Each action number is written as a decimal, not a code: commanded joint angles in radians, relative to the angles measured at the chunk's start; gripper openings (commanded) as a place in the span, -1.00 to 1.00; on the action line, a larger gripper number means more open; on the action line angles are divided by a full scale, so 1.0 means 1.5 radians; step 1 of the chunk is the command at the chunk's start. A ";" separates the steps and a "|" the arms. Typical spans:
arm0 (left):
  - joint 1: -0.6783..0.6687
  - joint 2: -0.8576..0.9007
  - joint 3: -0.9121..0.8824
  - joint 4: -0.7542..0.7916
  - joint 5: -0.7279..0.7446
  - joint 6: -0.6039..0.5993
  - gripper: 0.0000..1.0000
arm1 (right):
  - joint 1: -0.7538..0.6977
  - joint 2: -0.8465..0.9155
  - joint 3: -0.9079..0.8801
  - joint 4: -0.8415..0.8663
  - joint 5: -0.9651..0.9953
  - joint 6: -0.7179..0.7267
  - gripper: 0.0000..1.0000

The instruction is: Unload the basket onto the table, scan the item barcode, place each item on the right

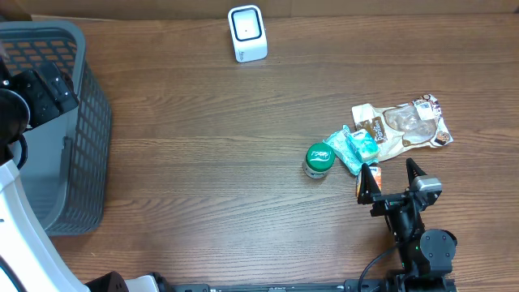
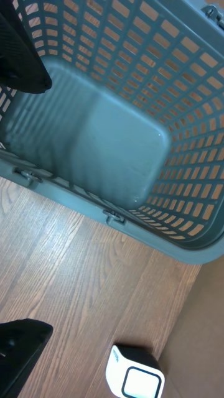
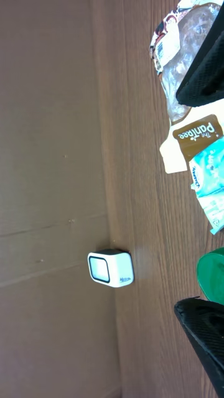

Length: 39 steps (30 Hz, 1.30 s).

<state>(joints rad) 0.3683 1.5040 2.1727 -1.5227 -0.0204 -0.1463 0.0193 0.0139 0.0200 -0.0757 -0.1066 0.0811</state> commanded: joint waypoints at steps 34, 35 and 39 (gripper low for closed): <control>-0.094 -0.805 -0.976 0.575 0.045 -0.014 0.99 | -0.004 -0.007 -0.008 0.003 0.003 -0.002 1.00; -0.100 -0.830 -1.020 0.630 0.055 -0.014 0.99 | -0.004 -0.007 -0.008 0.003 0.002 -0.002 1.00; -0.118 -0.911 -1.167 0.796 0.071 -0.014 1.00 | -0.004 -0.007 -0.008 0.003 0.003 -0.002 1.00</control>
<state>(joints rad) 0.2131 0.2214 0.5720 -0.4435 0.0387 -0.1581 0.0193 0.0128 0.0189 -0.0750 -0.1043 0.0811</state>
